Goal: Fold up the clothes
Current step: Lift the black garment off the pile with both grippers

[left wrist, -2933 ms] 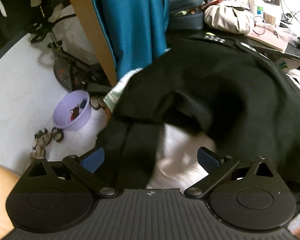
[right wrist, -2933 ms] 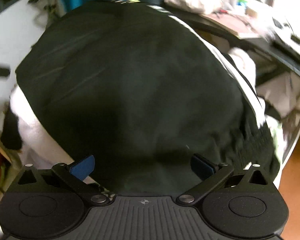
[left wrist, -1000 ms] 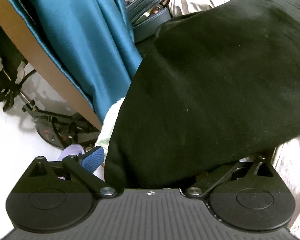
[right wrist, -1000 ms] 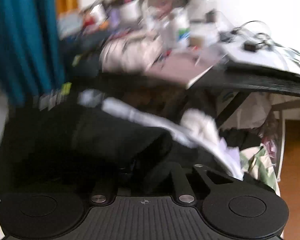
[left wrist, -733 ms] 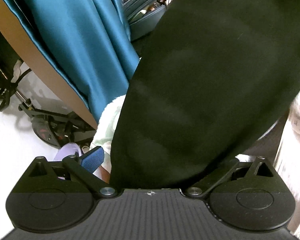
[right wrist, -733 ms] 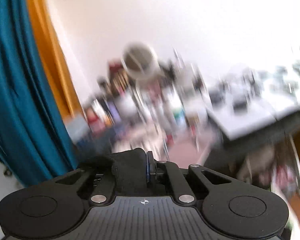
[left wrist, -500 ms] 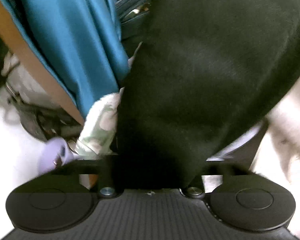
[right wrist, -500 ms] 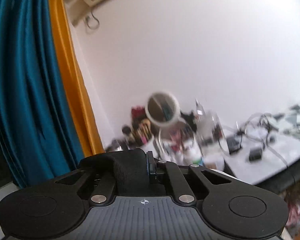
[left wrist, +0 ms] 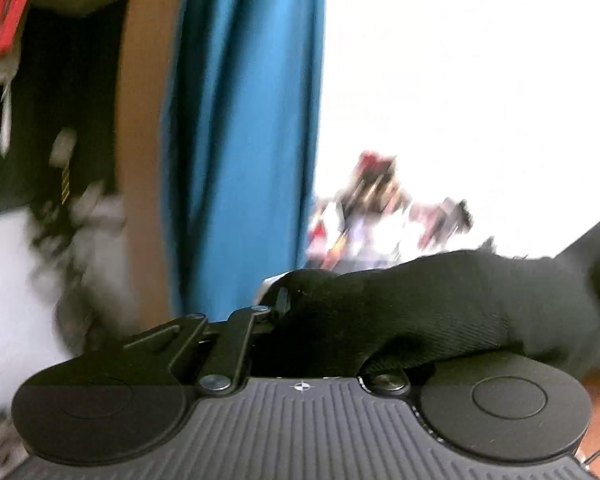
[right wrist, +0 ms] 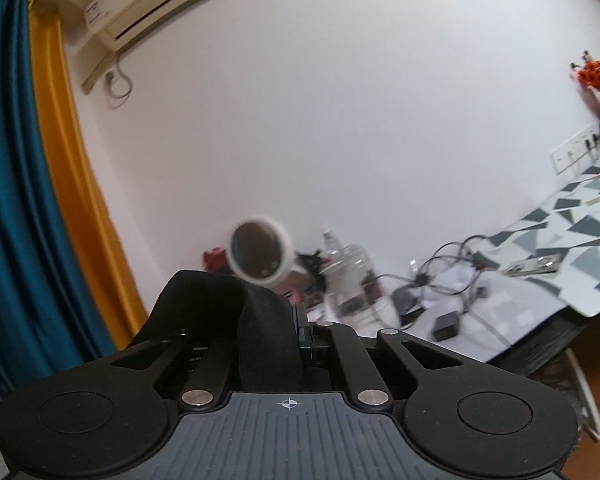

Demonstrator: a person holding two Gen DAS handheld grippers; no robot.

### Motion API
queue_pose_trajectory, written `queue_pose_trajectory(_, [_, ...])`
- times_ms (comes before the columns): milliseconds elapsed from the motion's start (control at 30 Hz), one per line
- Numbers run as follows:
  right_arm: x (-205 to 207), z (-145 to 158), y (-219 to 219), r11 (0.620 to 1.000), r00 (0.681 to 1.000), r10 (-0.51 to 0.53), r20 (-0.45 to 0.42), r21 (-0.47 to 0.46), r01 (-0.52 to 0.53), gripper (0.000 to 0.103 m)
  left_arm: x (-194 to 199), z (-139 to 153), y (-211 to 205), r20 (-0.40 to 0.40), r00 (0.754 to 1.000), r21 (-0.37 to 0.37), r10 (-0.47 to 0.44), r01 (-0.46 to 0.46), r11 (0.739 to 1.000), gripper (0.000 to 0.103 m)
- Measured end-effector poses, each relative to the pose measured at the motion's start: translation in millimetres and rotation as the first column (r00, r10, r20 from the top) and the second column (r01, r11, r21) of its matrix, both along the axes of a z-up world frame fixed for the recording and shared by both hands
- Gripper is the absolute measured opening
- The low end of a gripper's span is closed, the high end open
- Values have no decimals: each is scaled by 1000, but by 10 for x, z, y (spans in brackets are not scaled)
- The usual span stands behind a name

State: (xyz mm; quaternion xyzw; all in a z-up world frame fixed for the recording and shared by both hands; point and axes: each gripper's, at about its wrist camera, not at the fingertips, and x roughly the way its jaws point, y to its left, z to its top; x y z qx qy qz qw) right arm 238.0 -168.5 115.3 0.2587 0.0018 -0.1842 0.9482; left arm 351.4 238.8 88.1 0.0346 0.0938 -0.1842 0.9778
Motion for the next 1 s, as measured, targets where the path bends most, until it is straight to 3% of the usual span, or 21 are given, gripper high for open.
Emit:
queue_pose_trajectory(133, [-391, -54, -260, 999, 999, -32, -24, -17, 31, 5, -216, 283, -483, 111, 992, -25, -66, 70, 997, 9])
queue_pose_trajectory(400, [-1730, -239, -1362, 999, 996, -49, -74, -1, 49, 5, -1176, 334, -1953, 173, 971, -95, -166, 184, 978, 9])
queue_pose_trajectory(633, [-3049, -172, -2614, 996, 993, -71, -95, -56, 66, 5, -2022, 411, -3638, 90, 966, -132, -243, 253, 958, 8])
queue_pose_trajectory(833, [-3887, 79, -3443, 976, 980, -171, -102, -155, 154, 5, -2528, 199, -4680, 71, 919, -106, -388, 393, 913, 8])
queue_pose_trajectory(1000, [-4367, 258, -4068, 949, 960, -269, -79, -195, 250, 5, -2604, -28, -5324, 30, 891, -113, -452, 453, 884, 8])
